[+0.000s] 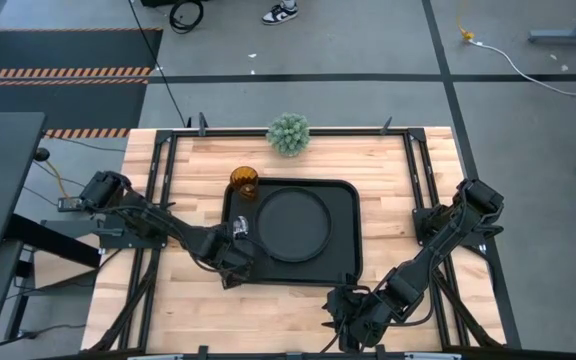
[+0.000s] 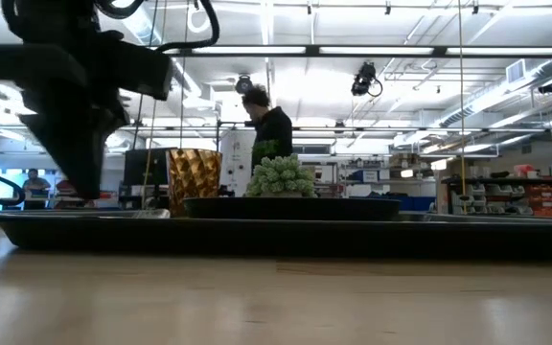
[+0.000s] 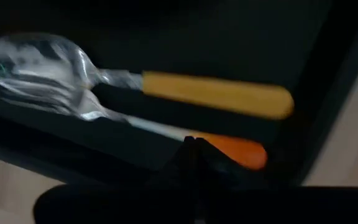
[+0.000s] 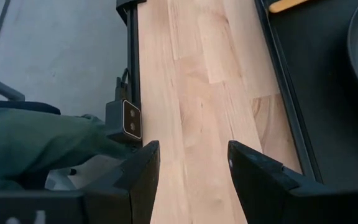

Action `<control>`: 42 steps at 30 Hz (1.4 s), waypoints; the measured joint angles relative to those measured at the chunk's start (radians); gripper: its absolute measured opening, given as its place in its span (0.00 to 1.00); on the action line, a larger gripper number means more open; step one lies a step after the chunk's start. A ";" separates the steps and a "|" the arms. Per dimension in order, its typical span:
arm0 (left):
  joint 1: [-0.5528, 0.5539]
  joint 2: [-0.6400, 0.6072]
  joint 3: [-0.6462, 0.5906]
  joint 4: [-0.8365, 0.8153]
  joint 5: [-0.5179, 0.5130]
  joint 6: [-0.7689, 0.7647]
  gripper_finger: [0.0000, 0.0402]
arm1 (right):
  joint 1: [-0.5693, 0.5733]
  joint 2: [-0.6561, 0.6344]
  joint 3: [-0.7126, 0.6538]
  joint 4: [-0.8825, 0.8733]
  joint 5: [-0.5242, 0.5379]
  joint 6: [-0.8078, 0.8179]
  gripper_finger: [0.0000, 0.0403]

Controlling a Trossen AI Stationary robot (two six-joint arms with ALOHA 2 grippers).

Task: Pick and place plate/cup/fork/spoon on tray
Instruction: Adjust the orange fork and yellow spoon on the black tray

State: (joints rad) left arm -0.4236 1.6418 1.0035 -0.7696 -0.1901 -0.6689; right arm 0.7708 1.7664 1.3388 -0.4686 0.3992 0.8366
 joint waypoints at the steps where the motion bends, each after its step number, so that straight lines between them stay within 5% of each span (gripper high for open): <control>1: 0.000 0.001 0.000 0.006 -0.023 0.000 0.02 | 0.000 0.000 0.000 0.000 0.000 0.000 0.49; 6: 0.006 0.001 -0.037 0.097 -0.150 -0.006 0.02 | 0.000 0.000 0.000 0.000 0.000 -0.001 0.49; 10: 0.028 0.002 -0.118 0.240 -0.143 -0.025 0.02 | 0.002 0.000 0.000 0.001 0.000 0.008 0.49; 21: 0.095 0.000 -0.175 0.234 -0.238 -0.002 0.02 | 0.005 0.000 0.000 0.004 0.000 0.009 0.49; 29: 0.101 0.001 -0.175 0.217 -0.230 0.013 0.02 | 0.005 0.000 0.000 0.004 0.000 0.009 0.49; 37: 0.054 0.003 -0.178 0.278 -0.068 0.118 0.02 | -0.001 0.000 0.000 0.003 0.016 -0.023 0.49; 42: 0.029 0.003 -0.178 0.292 -0.062 0.124 0.02 | -0.009 0.000 0.000 0.003 0.019 -0.028 0.49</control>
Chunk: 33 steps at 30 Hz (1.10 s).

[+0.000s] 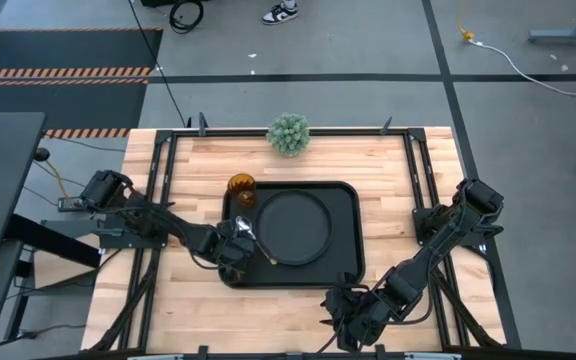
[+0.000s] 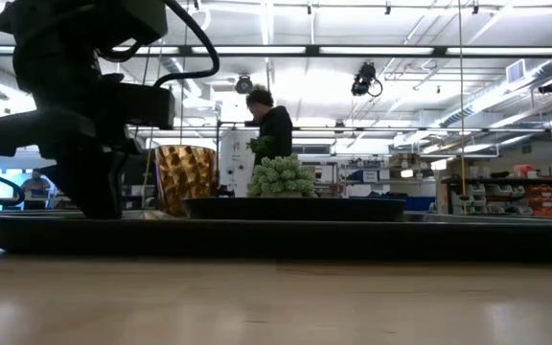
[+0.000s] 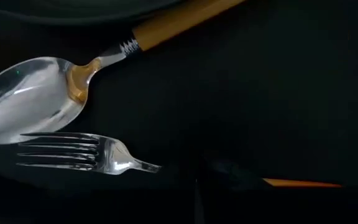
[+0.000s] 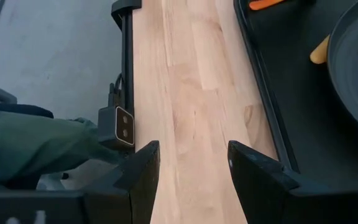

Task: Pick and place plate/cup/fork/spoon on tray
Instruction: Adjust the orange fork and yellow spoon on the black tray

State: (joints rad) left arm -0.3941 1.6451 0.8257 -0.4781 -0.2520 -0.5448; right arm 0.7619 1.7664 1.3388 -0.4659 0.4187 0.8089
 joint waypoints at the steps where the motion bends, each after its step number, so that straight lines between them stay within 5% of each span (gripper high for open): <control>1: -0.002 0.000 0.000 -0.002 -0.001 -0.011 0.02 | 0.000 0.000 0.000 0.000 0.000 0.000 0.49; 8: -0.002 -0.003 0.016 0.003 -0.048 -0.071 0.02 | 0.000 0.000 0.000 0.000 0.000 0.000 0.49; 15: 0.000 -0.002 0.036 0.276 -0.132 -0.012 0.02 | 0.000 0.000 0.000 0.000 0.000 0.000 0.49; 33: 0.017 0.050 0.034 0.299 -0.054 0.007 0.02 | 0.017 0.000 0.000 0.001 0.002 0.028 0.49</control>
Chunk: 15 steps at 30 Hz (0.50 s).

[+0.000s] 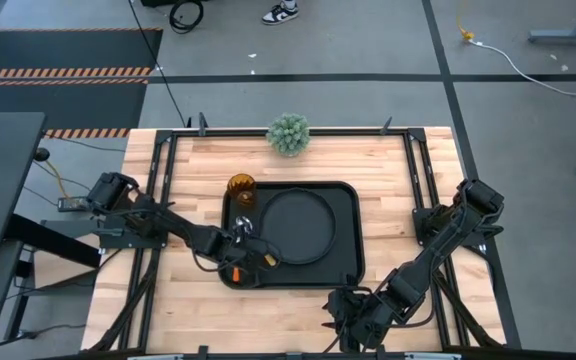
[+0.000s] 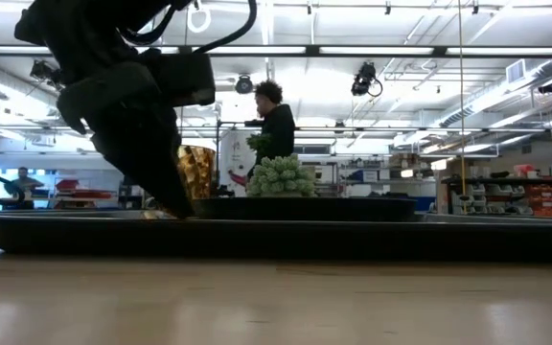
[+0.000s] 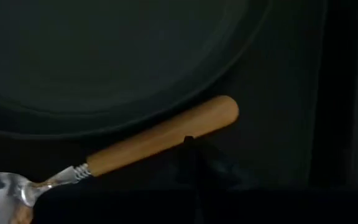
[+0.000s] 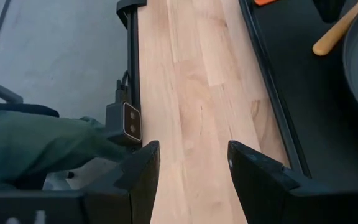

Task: Pick and place plate/cup/fork/spoon on tray
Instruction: Adjust the orange fork and yellow spoon on the black tray

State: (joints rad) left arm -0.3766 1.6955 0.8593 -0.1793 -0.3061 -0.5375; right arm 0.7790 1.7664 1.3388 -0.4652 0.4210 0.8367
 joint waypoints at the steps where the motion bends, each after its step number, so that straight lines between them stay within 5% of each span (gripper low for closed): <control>1: -0.003 0.000 0.000 0.001 0.004 0.000 0.02 | 0.001 0.000 0.000 0.000 0.000 -0.001 0.49; 15: 0.047 0.024 0.000 0.066 -0.097 0.011 0.02 | 0.001 0.000 0.000 -0.001 0.005 -0.027 0.49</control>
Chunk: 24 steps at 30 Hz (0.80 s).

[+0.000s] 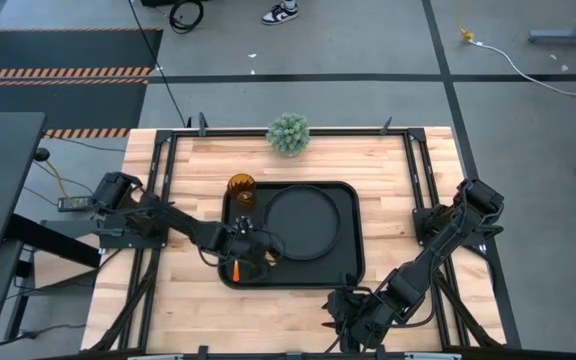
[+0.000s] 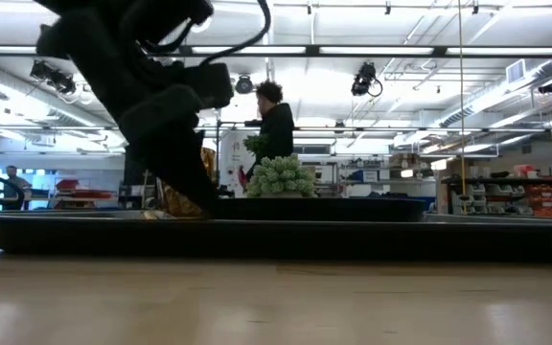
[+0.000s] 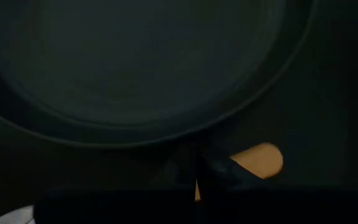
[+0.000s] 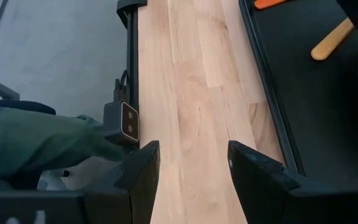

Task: Pick and place plate/cup/fork/spoon on tray
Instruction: Adjust the orange fork and yellow spoon on the black tray

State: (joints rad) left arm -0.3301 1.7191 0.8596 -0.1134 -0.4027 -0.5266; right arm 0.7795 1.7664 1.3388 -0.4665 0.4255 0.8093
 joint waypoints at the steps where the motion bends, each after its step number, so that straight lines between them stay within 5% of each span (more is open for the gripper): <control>1: 0.006 0.005 0.000 0.010 0.014 0.002 0.02 | 0.000 0.000 0.000 0.001 0.000 0.000 0.49; 24: -0.031 0.040 0.001 0.041 0.248 0.033 0.02 | 0.006 0.000 0.000 -0.012 0.000 -0.001 0.49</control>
State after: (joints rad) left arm -0.3615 1.7594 0.8610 -0.0721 -0.1545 -0.4939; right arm 0.7860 1.7664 1.3388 -0.4781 0.4250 0.8085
